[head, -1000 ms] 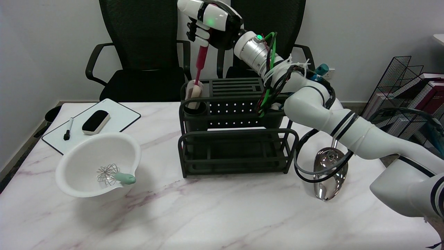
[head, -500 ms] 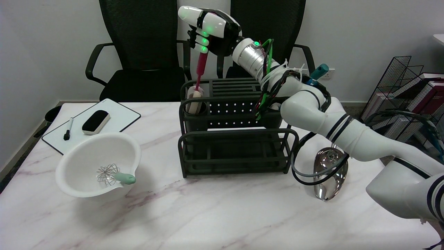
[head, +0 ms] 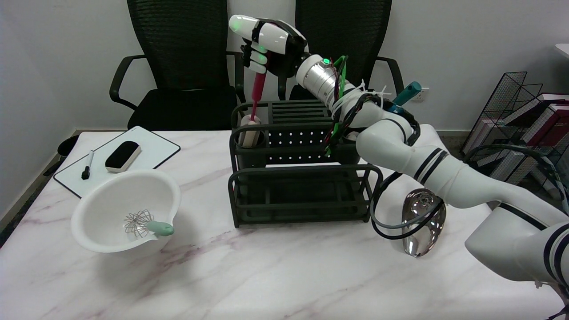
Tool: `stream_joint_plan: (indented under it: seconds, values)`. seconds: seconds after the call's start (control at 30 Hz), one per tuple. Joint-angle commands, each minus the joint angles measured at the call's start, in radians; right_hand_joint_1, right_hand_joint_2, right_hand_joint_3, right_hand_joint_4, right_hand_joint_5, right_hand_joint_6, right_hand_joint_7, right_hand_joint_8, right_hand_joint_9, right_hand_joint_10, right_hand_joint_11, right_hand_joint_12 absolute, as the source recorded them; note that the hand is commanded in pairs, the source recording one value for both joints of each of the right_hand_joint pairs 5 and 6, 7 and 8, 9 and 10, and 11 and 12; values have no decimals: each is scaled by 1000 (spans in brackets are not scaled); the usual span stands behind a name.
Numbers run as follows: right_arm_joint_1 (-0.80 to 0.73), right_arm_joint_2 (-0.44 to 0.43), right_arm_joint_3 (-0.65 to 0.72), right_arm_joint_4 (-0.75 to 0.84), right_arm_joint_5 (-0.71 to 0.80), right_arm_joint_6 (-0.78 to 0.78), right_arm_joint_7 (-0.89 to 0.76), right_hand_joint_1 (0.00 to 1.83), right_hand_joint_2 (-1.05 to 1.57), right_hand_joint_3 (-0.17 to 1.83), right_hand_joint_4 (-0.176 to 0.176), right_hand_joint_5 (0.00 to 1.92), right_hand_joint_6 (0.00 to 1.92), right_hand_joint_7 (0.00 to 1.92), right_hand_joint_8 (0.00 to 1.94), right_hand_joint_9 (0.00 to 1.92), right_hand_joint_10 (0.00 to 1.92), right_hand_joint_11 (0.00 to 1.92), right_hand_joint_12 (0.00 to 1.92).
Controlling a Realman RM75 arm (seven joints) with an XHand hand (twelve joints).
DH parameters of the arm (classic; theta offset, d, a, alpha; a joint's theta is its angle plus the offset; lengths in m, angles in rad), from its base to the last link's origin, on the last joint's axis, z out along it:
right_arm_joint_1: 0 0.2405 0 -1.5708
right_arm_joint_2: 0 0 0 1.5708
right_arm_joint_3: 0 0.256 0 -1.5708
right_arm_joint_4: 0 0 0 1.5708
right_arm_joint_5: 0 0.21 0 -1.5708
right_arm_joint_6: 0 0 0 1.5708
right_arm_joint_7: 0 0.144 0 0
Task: Place the pink sponge bottle brush into the kitchen storage rack.
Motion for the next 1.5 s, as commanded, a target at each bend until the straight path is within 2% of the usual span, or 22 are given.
stream_joint_plan:
  seconds: [0.03, 1.03, 1.23, 1.37, 1.5]
  values:
    - [-5, -32, -2, -54, 0, 6, 0, 991, 1571, 353, 0, 1920, 1920, 1920, 1920, 1920, 1920, 1920, 1920]
    - [-32, -79, -7, -113, -5, 54, 0, 979, 1571, 371, 0, 1920, 1920, 1920, 1920, 1920, 1920, 1920, 1920]
    - [-36, -79, -7, -111, -6, 80, 0, 967, 1571, 404, 0, 1919, 1919, 1852, 1852, 1847, 1847, 1681, 1681]
    - [-43, -79, -7, -113, -12, 82, 0, 915, 1571, 454, 0, 1764, 1764, 1759, 1759, 1765, 1765, 1591, 1591]
    - [-50, -79, -7, -113, -12, 84, 0, 942, 1466, 615, 0, 1616, 1616, 1733, 1733, 1745, 1745, 1562, 1562]
